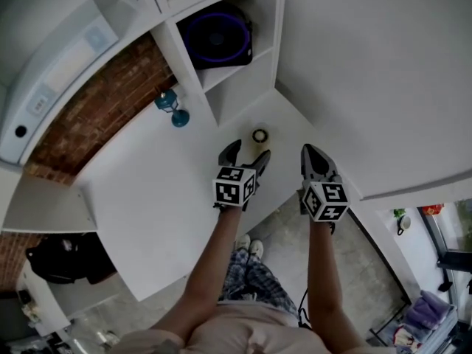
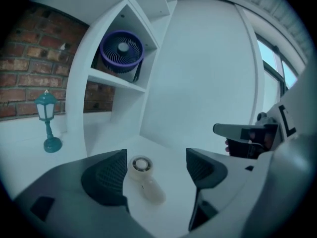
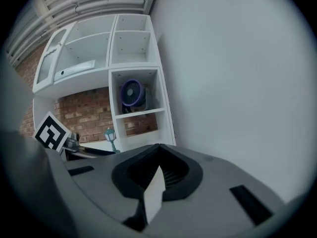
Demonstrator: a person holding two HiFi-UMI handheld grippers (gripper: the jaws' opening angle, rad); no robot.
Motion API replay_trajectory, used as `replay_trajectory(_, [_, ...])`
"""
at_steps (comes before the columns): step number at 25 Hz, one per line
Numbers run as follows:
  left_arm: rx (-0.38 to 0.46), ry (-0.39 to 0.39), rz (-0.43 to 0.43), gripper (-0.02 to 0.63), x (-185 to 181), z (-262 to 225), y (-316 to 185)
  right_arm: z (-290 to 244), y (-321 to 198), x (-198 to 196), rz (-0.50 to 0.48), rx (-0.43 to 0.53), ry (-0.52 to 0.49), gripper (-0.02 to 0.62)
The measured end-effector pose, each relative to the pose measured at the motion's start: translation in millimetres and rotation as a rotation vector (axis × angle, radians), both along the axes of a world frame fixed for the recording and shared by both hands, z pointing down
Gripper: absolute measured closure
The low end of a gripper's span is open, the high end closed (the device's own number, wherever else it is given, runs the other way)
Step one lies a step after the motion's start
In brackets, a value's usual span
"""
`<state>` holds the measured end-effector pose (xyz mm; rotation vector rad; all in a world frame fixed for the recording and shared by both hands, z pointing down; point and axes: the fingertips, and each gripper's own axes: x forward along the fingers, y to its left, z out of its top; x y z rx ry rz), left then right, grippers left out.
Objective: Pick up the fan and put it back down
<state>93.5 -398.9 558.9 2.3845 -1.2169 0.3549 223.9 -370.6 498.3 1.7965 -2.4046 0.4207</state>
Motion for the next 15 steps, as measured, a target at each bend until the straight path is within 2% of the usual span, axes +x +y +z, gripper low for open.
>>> replay_trajectory(8, [-0.155, -0.064, -0.087, 0.242, 15.8, 71.5, -15.4, 59.5, -17.5, 2.4, -0.012, -0.104, 0.024, 0.58])
replay_trajectory(15, [-0.245, -0.14, -0.111, 0.242, 25.5, 109.2, -18.1, 87.8, -17.8, -0.2, -0.012, -0.156, 0.025, 0.58])
